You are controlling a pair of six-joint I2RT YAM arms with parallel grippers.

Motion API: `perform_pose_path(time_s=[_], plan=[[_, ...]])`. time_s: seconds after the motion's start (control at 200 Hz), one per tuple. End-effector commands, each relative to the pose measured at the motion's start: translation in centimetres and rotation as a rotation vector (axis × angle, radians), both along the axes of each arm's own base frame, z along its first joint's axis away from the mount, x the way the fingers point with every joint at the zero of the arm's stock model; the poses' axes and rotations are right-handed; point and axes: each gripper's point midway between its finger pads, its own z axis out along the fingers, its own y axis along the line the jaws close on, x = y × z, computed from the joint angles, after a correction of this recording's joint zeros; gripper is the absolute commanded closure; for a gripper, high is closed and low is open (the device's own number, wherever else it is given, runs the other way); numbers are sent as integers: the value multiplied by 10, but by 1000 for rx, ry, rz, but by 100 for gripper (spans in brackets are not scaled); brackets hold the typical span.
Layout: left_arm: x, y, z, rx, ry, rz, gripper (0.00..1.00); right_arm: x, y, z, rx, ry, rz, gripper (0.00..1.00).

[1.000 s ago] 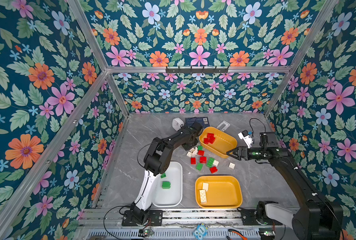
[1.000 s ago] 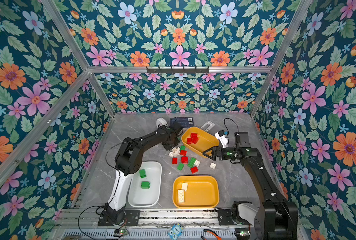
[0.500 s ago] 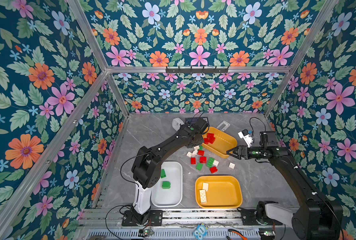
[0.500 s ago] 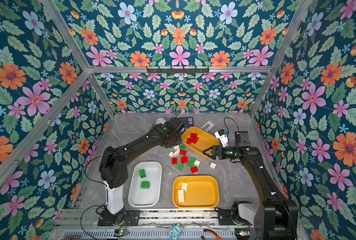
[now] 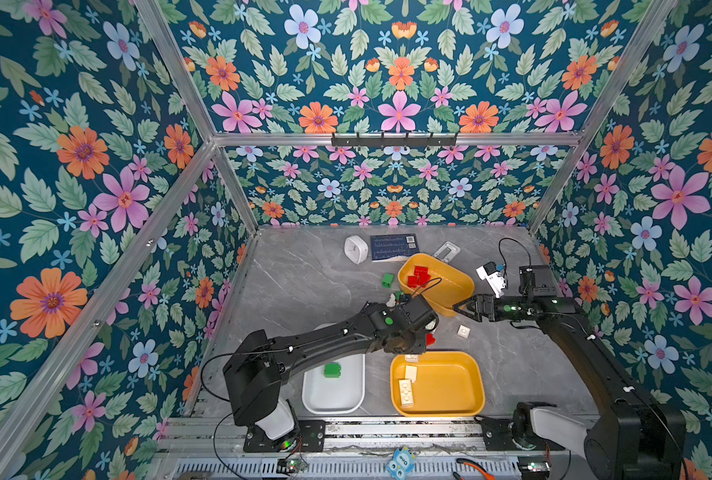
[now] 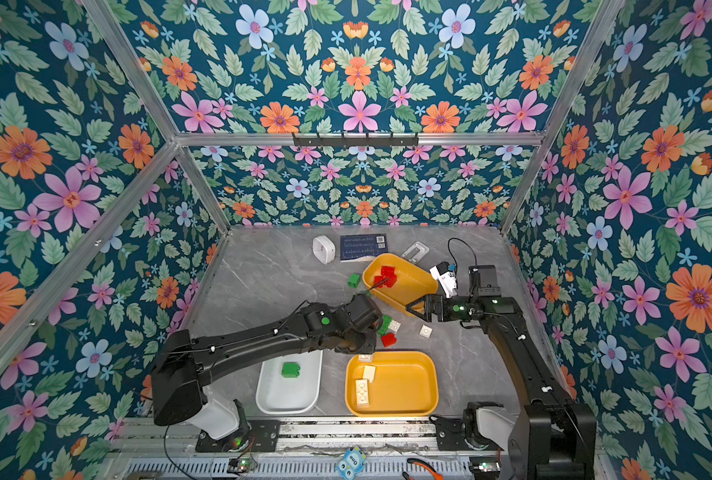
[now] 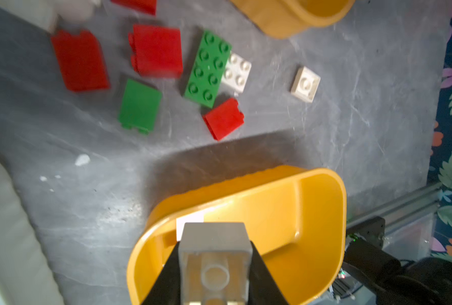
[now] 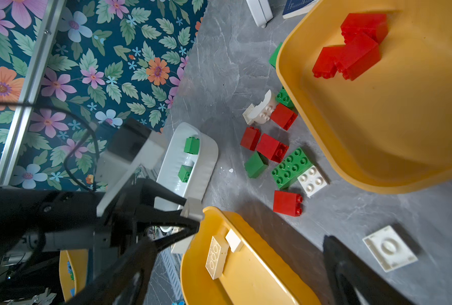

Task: Sort the legos into containers by color
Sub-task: 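Carry the white brick with the left gripper into the nearer yellow tray, release, then reach the left gripper to a small white square brick and grasp it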

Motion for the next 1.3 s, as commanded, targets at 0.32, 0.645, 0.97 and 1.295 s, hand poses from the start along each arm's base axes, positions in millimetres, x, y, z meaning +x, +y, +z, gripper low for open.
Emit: perform_pose_path(time_s=[0.32,0.645,0.97,1.295], plan=[[-36,-18,-36,-64,78,-54,54,-11,-2,-9,-8,0,-16,1],[-5,-1,2,31,-27,-54,30,-3,0,-1,6,-15,-14,1],[99,73,17,222,-151,83,27,-1,3,3,34,3,-13,1],[162,95,-8,204,-90,578,26,2,3,5,39,7,-25,1]])
